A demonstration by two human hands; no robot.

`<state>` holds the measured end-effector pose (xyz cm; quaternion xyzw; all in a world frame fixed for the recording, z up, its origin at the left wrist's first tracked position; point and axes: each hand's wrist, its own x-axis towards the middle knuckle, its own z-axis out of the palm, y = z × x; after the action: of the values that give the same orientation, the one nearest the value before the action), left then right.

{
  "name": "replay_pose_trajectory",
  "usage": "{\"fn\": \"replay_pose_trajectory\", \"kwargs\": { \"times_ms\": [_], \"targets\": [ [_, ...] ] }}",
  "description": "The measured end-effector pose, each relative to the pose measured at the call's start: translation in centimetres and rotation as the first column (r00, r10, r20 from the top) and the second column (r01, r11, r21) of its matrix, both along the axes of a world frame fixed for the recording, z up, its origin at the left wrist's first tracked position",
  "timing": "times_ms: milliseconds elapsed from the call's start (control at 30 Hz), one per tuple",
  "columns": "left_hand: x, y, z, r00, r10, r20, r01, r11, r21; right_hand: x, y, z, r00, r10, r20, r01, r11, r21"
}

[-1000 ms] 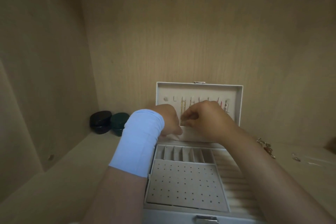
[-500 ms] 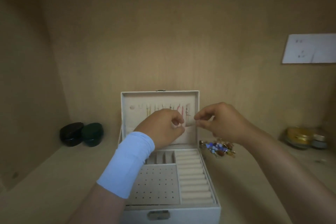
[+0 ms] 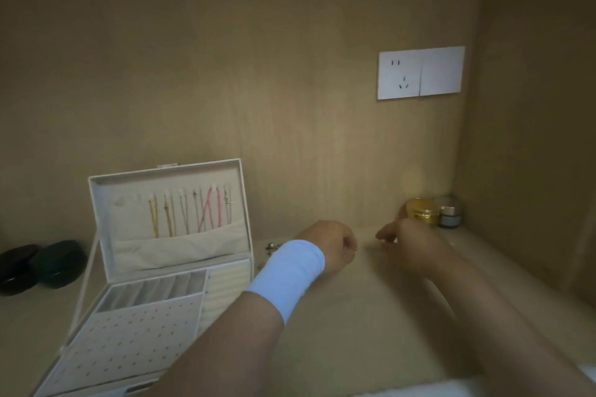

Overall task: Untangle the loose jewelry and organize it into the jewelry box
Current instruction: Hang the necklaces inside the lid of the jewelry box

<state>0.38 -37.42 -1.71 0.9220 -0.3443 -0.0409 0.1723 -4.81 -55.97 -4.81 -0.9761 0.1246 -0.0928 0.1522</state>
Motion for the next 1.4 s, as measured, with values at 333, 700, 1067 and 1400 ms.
{"fn": "replay_pose_trajectory", "kwargs": {
  "times_ms": [333, 700, 1067, 1400],
  "targets": [
    [2.4, -5.0, -2.7, 0.995, 0.029, 0.093, -0.052, 0.966, 0.254, 1.8, -0.6, -2.9, 0.999, 0.033, 0.005, -0.033, 0.999, -0.001],
    [2.3, -4.5, -2.4, 0.994, 0.039, 0.104, -0.064, 0.966, 0.251, 1.8, 0.3, -2.8, 0.997, 0.04, 0.066, -0.044, 0.997, 0.062],
    [2.4, 1.0, -0.1, 0.998, 0.035, 0.06, -0.026, 0.989, -0.146, 1.4, 2.9, -1.5, 0.95, 0.189, 0.25, -0.311, 0.658, 0.685],
    [0.4, 9.7, 3.7, 0.998, -0.006, 0.065, 0.025, 0.954, -0.299, 0.4, 8.2, 2.2, 0.896, 0.33, 0.296, -0.418, 0.408, 0.812]
  ]
}}
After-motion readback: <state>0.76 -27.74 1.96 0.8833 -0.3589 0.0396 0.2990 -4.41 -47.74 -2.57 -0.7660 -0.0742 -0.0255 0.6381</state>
